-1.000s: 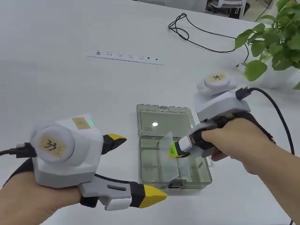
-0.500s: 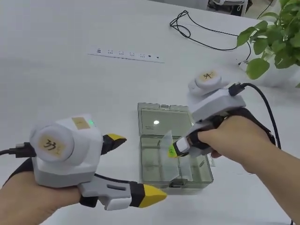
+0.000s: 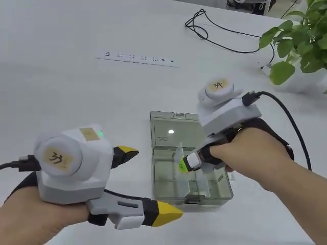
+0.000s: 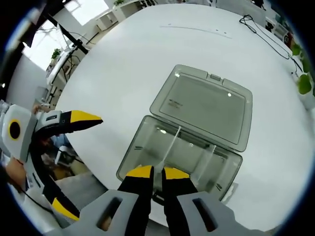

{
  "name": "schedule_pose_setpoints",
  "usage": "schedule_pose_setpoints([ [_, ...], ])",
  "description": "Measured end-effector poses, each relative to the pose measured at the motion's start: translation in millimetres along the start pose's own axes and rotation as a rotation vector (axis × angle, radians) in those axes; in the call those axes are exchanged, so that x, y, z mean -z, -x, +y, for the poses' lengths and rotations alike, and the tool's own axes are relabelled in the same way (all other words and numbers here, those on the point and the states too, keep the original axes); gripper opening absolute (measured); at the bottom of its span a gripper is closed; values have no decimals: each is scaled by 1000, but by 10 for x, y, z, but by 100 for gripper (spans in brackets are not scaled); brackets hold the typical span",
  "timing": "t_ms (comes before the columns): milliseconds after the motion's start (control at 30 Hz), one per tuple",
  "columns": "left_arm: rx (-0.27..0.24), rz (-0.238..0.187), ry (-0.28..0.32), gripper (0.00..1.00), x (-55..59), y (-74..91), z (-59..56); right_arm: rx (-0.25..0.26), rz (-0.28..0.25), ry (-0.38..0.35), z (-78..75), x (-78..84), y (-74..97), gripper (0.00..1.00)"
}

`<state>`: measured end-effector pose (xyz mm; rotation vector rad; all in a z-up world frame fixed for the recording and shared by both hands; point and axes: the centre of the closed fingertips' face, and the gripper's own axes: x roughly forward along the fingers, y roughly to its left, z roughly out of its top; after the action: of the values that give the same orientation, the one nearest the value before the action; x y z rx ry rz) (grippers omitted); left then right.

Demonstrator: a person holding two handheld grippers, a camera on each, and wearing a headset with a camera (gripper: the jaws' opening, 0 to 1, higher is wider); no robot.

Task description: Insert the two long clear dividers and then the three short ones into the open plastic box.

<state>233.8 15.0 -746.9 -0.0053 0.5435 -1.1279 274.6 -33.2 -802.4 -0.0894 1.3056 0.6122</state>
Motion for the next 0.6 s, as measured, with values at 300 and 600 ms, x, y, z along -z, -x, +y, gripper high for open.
schedule_pose_setpoints([
  [300, 0, 9, 2, 91, 4, -9, 4, -26, -17, -8, -10, 42, -142, 9],
  [600, 4, 16, -2, 91, -12, -36, -4, -53, -47, -21, -7, 52, -146, 10],
])
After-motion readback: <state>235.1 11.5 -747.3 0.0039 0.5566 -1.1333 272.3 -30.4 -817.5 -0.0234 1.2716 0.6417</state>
